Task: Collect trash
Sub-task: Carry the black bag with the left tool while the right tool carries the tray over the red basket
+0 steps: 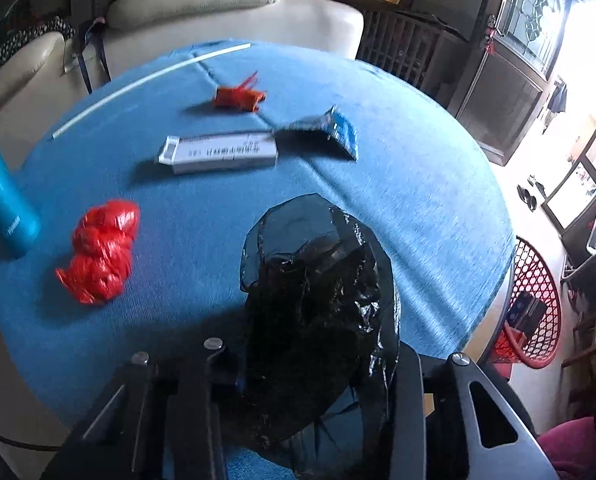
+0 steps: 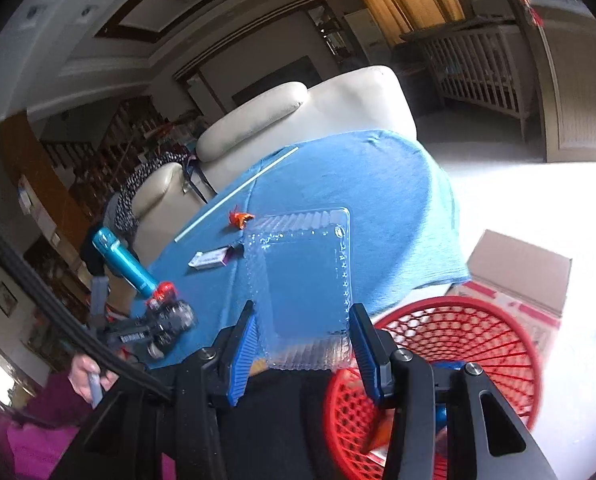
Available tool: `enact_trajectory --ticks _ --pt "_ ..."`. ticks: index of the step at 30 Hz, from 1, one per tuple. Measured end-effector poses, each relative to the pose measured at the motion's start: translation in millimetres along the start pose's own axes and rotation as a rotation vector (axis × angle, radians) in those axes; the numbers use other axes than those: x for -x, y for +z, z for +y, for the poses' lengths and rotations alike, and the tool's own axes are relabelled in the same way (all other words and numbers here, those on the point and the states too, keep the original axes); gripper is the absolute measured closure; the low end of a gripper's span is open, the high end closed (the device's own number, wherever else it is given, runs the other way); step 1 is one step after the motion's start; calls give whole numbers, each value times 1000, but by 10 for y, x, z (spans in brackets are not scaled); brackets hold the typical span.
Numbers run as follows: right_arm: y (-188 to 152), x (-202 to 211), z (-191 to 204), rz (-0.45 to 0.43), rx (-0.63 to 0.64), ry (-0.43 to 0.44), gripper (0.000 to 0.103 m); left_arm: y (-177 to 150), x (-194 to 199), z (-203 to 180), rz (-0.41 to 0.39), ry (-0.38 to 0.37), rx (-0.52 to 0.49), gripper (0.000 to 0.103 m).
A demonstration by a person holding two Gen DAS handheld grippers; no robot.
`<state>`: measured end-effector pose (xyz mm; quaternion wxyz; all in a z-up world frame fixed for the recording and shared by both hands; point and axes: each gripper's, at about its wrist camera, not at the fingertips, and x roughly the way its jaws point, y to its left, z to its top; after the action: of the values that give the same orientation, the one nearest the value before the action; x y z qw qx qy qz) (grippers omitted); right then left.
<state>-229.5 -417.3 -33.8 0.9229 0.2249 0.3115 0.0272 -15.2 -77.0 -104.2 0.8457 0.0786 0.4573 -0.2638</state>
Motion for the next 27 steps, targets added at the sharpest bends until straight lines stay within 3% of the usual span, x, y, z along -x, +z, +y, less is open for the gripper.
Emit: enact_trajectory --ticks 6,16,27 --pt "-77 325 -161 -44 -6 -45 55 247 363 -301 -106 -27 -16 64" --pt "-88 669 -247 -118 -23 -50 55 702 1056 -1541 -277 -150 -241 64" --pt "-92 953 -395 -186 -48 -50 55 737 1381 -2639 -309 -290 -415 64"
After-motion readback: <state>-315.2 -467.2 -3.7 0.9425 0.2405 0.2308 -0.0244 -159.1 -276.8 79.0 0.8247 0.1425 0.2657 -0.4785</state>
